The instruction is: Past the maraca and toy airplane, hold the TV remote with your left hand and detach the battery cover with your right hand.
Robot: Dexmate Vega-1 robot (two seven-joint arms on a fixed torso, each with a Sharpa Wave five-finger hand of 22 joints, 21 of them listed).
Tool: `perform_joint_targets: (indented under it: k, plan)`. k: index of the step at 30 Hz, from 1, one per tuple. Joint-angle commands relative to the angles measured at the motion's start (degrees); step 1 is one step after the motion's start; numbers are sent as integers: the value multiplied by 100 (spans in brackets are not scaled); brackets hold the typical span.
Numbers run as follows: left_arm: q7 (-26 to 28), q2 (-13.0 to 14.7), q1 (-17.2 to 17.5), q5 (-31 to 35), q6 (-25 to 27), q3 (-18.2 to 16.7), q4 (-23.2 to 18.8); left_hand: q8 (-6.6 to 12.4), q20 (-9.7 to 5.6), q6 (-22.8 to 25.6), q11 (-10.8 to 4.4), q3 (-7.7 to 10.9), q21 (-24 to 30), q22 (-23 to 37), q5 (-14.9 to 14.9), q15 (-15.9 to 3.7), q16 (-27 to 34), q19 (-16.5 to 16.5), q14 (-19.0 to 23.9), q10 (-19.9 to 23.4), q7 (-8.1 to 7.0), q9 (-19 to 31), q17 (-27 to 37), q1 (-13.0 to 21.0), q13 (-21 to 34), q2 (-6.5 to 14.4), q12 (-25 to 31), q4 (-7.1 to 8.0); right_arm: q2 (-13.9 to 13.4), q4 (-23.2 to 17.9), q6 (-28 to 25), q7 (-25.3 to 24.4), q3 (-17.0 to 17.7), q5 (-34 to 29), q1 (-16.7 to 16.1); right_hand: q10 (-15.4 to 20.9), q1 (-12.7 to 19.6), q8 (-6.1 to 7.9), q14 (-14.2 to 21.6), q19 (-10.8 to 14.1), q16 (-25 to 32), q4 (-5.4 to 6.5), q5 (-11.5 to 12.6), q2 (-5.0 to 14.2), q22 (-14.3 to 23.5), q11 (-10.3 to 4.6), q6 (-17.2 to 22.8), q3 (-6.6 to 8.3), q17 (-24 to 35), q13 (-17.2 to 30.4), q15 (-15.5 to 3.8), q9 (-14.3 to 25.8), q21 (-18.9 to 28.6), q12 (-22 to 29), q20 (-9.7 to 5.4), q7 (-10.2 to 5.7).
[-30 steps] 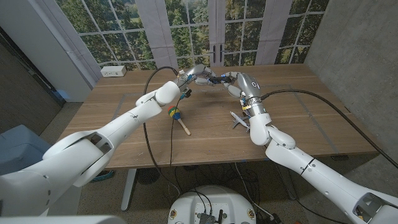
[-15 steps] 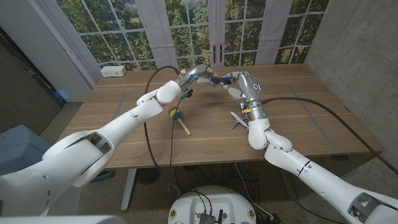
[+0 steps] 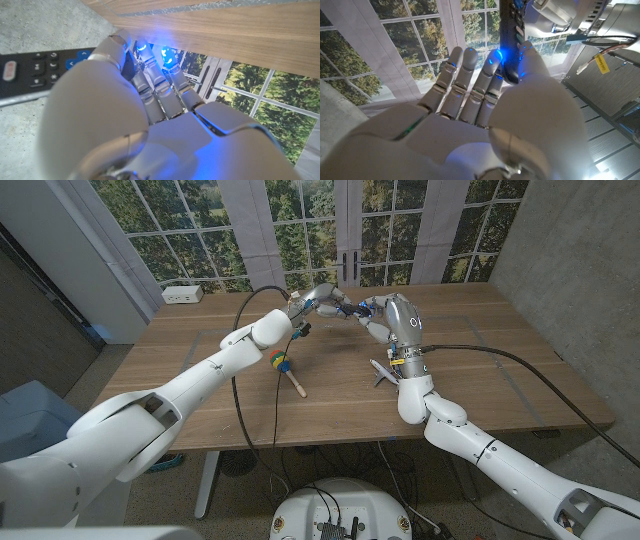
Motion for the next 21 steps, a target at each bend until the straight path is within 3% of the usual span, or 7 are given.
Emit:
perform_joint_targets:
  k: [1, 7, 12, 17, 21]
  plan:
    - [54, 40, 16, 67, 102, -5, -33, -6, -731, 82, -304, 16, 50, 0, 30, -458, -7, -21, -8, 510, 127, 2, 29, 3, 281, 73, -5, 31, -55, -127, -31, -91, 75, 32, -88, -82, -67, 432, -40, -42, 5, 30, 63, 75, 21, -6, 91, -32, 8, 66, -627, 1267, 82, 14, -368, -213]
    - [76, 45, 7, 90, 104, 3, -9, -9, -730, 86, -303, 10, 74, -7, 34, -458, -19, -35, -12, 507, 138, 7, 29, 2, 293, 80, -14, 34, -175, -377, 55, 233, 205, 319, -213, -220, -159, 443, -132, -130, -48, 94, 84, 117, 13, -22, -27, -77, -4, 48, -627, 1259, 116, -81, -396, -168]
    - [88, 46, 2, 101, 105, 7, -4, -12, -723, 83, -304, 7, 86, -10, 35, -458, -23, -42, -12, 514, 134, 10, 32, 4, 300, 83, -15, 34, -236, -527, 1, 396, 302, 367, -295, -209, -270, 449, -254, -141, -184, 203, 120, 329, -21, 34, 3, -67, -55, -387, -639, 1118, 230, -407, -382, -102]
    - [88, 37, -8, 103, 90, 15, 15, -11, -730, 93, -304, 3, 98, -14, 37, -457, -29, -50, -14, 509, 127, 13, 34, 6, 307, 85, -22, 33, -212, -533, -33, 362, 338, 330, -342, -207, -361, 324, -302, -146, -328, 288, 114, 554, -69, 74, 28, -1, -100, -755, -646, 871, 334, -684, -369, -76]
    - [34, 19, -22, 55, 48, 19, 53, -23, -722, 65, -304, -1, 112, -17, 38, -458, -36, -60, -17, 501, 134, 16, 35, 6, 314, 90, -30, 35, -128, -300, 54, -4, 252, 73, -256, -189, -368, 272, -317, -176, -392, 278, 97, 571, -93, 31, 43, 14, -112, -802, -655, 763, 363, -731, -444, -105]
